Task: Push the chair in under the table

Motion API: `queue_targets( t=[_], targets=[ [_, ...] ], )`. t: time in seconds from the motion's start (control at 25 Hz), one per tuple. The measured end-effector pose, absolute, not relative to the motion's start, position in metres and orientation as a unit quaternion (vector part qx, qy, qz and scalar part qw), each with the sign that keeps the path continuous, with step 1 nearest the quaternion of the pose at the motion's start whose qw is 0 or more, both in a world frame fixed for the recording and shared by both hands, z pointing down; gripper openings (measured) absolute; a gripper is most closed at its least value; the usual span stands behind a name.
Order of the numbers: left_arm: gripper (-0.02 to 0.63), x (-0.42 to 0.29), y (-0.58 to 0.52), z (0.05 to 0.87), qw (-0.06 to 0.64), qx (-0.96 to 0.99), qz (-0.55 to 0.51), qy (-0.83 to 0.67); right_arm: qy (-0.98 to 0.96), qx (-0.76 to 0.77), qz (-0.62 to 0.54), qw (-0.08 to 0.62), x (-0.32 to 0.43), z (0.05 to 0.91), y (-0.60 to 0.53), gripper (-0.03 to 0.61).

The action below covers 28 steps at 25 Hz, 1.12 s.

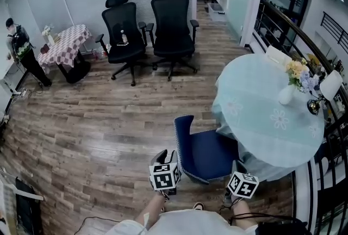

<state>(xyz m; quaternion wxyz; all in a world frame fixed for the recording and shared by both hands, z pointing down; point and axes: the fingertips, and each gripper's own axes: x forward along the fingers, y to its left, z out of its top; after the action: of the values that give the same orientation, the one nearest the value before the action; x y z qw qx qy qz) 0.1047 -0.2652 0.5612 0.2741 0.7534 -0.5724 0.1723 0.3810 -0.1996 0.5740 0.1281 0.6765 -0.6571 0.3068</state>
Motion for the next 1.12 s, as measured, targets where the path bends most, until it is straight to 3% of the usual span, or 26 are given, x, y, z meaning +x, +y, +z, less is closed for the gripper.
queue_targets(
  t=[0.64,1.12],
  targets=[
    [0.006,0.075,-0.231,0.542,0.239,0.802,0.167,-0.521,-0.663,0.683,0.285,0.112,0.302,0.561,-0.174,0.017],
    [0.005,0.060,-0.198,0.539,0.241,0.827,0.170,-0.479,-0.653,0.691,0.291,0.104,0.250,0.558,-0.134,0.017]
  ],
)
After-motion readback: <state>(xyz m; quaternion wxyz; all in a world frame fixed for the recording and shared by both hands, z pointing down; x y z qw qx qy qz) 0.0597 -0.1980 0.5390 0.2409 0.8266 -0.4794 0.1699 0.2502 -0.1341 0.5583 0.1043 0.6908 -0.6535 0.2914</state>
